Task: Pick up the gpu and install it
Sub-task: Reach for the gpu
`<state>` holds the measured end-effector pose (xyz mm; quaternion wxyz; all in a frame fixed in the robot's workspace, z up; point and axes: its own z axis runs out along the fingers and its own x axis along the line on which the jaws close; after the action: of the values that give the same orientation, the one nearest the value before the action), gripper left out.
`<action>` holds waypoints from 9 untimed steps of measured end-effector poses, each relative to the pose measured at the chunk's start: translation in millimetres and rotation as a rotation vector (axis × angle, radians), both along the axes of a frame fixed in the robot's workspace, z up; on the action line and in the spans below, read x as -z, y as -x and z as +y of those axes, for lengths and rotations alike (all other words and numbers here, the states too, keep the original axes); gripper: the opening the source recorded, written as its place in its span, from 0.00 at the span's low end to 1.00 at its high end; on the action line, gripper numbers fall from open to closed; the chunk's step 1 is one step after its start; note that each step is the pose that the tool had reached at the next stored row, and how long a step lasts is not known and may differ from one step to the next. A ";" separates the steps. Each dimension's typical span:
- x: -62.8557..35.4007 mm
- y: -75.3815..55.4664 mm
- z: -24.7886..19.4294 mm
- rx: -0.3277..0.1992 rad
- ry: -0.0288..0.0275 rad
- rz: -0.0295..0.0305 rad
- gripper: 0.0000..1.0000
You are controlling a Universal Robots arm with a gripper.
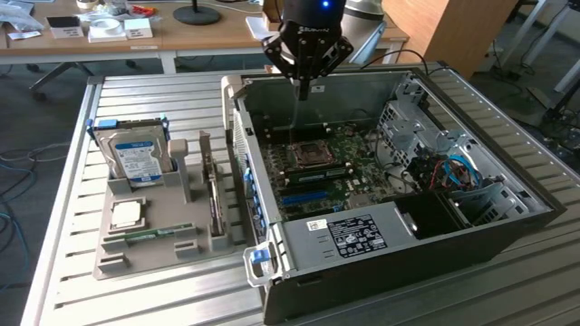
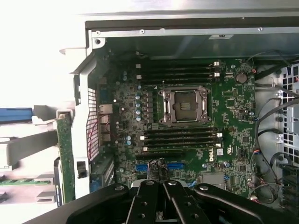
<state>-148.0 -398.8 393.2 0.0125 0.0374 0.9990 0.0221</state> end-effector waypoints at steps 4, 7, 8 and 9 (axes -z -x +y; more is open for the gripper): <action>0.0 2.3 0.0 0.000 0.0000 0.0000 0.11; 0.0 4.1 0.0 0.000 0.0001 0.0000 0.11; 0.0 4.7 0.0 0.000 0.0001 0.0000 0.11; 0.0 5.4 0.0 0.000 0.0001 -0.0001 0.11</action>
<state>-153.4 -398.9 393.2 0.0125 0.0374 0.9990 0.0221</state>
